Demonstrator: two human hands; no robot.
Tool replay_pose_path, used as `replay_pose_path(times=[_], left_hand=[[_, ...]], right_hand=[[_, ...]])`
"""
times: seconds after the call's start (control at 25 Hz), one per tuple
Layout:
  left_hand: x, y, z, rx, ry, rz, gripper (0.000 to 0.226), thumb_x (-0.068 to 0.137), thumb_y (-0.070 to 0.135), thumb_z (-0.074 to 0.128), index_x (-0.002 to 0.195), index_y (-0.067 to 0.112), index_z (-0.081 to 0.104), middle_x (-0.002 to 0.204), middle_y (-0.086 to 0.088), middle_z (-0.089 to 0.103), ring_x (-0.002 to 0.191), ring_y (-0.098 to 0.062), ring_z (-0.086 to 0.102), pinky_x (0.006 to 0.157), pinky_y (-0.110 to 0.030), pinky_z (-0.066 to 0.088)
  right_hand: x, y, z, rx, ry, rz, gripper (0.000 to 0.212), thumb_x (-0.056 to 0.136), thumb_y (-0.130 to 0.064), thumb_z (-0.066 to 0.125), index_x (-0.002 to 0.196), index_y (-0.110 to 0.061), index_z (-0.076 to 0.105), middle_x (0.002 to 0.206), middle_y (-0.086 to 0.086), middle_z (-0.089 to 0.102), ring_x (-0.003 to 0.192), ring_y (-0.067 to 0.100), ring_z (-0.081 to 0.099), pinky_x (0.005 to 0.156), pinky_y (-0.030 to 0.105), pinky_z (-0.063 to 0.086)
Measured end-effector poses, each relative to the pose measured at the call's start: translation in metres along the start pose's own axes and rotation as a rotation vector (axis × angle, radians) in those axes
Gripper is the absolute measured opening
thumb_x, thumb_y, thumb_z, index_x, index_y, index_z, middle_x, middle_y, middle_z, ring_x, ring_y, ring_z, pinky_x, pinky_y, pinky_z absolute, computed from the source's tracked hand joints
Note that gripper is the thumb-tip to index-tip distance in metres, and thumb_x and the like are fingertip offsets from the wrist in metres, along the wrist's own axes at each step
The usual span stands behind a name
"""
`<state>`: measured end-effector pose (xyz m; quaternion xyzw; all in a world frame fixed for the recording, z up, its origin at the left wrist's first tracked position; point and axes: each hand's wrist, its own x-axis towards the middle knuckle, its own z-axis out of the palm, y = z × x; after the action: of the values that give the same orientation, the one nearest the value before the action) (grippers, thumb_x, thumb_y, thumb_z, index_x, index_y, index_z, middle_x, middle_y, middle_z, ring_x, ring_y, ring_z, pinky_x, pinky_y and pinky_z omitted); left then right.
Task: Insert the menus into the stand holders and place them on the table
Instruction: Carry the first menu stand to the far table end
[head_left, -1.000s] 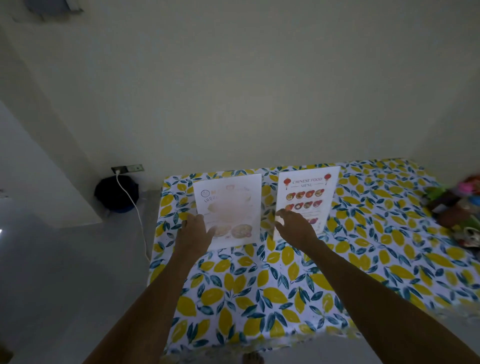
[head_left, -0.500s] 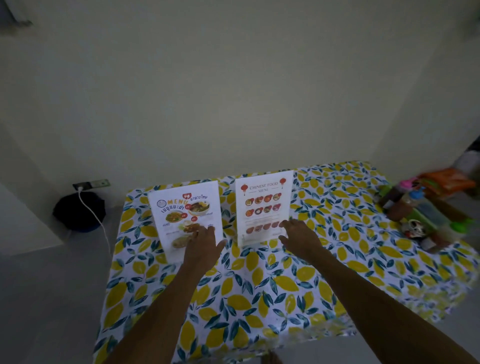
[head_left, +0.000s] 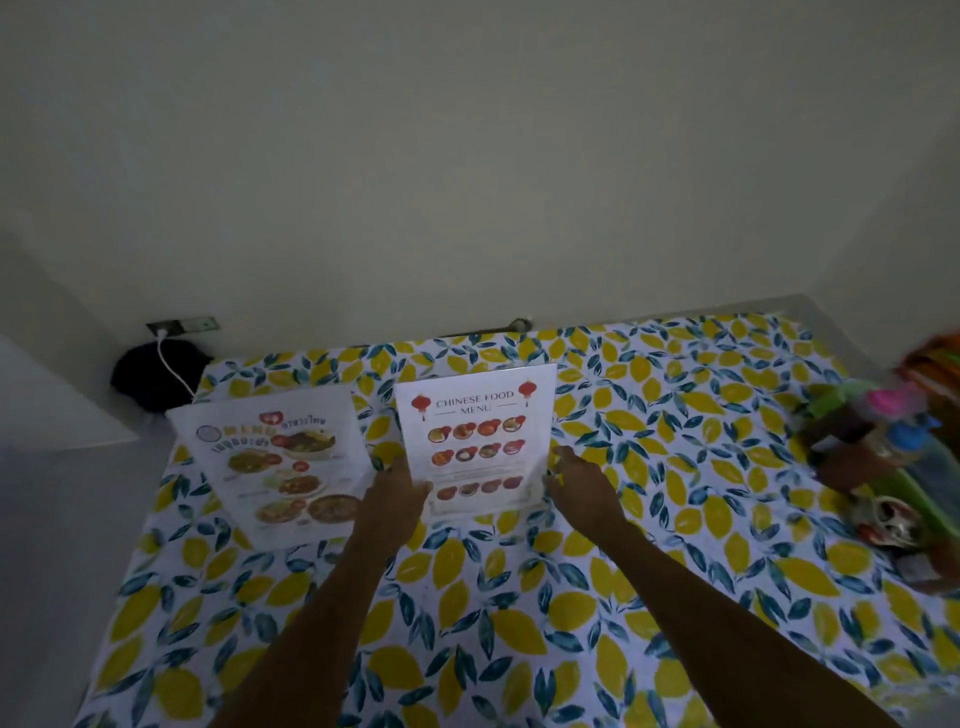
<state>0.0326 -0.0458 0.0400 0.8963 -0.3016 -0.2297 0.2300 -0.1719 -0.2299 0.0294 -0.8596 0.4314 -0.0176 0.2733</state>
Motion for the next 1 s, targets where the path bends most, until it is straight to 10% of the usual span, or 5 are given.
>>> replay_pose_path(times=[0.24, 1.0], left_hand=[[-0.003, -0.002, 0.000, -0.020, 0.117, 0.007, 0.020, 0.093, 0.024, 0.058, 0.086, 0.006, 0.061, 0.083, -0.015, 0.070, 0.076, -0.034, 0.068, 0.065, -0.038, 0.052], [-0.029, 0.098, -0.013, -0.204, 0.008, 0.384, 0.018, 0.092, 0.015, 0.060, 0.108, 0.008, 0.068, 0.100, -0.011, 0.075, 0.086, -0.027, 0.071, 0.075, -0.039, 0.058]], right_hand=[[0.012, 0.009, 0.008, 0.129, 0.105, -0.118, 0.022, 0.096, -0.022, 0.053, 0.080, -0.014, 0.039, 0.058, 0.004, 0.046, 0.053, 0.029, 0.048, 0.050, 0.037, 0.038], [-0.058, 0.050, -0.100, 0.063, 0.328, -0.015, 0.014, 0.094, -0.024, 0.059, 0.088, -0.013, 0.055, 0.074, 0.012, 0.067, 0.064, 0.029, 0.059, 0.056, 0.035, 0.045]])
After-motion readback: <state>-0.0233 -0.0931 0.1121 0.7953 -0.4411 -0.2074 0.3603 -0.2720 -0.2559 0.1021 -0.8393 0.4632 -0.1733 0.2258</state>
